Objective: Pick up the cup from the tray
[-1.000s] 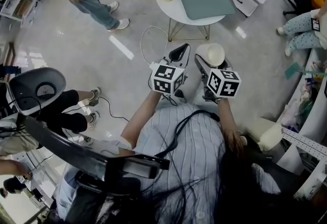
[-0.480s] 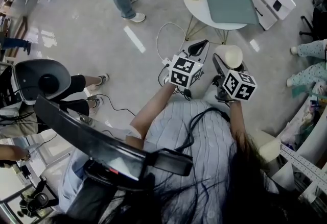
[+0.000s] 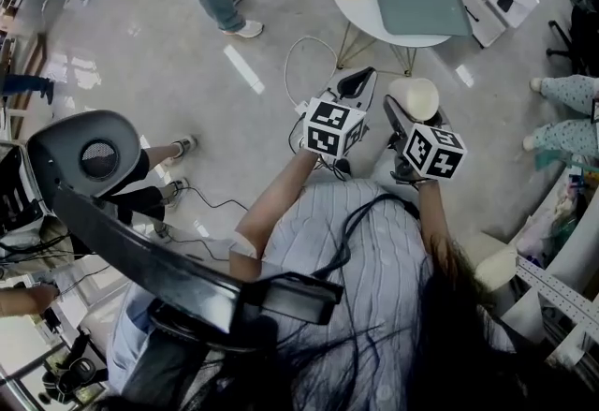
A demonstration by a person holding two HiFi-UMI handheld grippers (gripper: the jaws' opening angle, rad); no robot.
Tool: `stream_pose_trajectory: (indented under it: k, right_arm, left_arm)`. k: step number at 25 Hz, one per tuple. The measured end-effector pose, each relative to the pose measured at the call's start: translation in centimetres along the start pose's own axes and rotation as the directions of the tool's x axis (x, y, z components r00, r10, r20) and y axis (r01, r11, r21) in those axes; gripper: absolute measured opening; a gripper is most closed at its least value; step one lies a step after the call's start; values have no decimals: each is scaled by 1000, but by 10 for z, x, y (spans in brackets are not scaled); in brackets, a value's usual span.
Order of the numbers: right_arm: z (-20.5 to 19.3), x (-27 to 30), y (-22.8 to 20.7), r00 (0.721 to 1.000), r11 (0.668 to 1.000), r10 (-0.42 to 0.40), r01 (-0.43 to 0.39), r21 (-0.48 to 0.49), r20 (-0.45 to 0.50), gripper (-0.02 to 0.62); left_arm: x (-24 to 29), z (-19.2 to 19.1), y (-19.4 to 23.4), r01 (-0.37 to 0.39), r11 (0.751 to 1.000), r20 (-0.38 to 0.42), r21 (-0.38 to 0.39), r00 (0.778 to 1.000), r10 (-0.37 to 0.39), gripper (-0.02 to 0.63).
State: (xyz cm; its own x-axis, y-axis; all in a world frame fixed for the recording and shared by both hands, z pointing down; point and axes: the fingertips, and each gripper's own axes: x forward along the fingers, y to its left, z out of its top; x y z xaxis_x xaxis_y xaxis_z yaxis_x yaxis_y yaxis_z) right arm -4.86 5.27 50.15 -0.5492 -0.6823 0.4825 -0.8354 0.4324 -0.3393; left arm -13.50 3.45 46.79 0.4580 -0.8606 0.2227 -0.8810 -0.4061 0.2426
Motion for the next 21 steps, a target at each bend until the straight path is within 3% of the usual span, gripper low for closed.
stream_pose_trajectory:
  k: [21]
  right_arm:
    - [-4, 4, -8, 999, 1000, -26, 26, 2, -23, 407]
  left_arm:
    - [8, -3, -2, 20, 1000, -19, 9, 1000, -20, 15]
